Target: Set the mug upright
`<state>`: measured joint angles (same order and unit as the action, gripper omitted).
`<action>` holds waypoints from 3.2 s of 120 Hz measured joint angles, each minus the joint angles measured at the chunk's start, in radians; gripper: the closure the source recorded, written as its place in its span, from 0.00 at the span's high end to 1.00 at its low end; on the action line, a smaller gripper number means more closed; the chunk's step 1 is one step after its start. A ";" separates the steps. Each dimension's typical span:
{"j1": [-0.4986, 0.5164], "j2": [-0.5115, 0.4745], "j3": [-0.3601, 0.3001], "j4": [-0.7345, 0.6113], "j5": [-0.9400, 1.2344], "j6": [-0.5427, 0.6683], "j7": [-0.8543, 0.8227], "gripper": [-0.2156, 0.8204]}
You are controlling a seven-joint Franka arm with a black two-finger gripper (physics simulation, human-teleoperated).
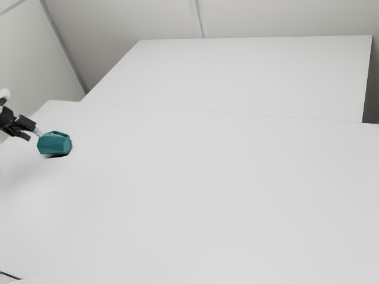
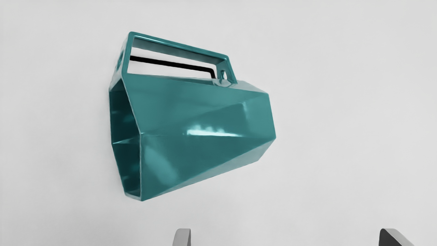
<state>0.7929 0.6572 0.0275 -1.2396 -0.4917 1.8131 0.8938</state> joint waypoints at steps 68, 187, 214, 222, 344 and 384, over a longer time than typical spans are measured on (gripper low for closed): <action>0.051 0.268 0.005 0.251 -0.231 0.058 0.214 0.79; 0.124 0.361 -0.068 0.319 -0.292 -0.155 0.319 0.79; 0.124 0.384 -0.091 0.356 -0.293 -0.184 0.326 0.79; 0.125 0.383 -0.102 0.356 -0.293 -0.192 0.328 0.79; 0.158 0.346 -0.168 0.342 -0.290 -0.232 0.338 0.06; 0.148 0.255 -0.176 0.311 -0.247 -0.231 0.343 0.04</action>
<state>0.9410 0.9124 -0.1481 -0.9281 -0.7389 1.5816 1.2366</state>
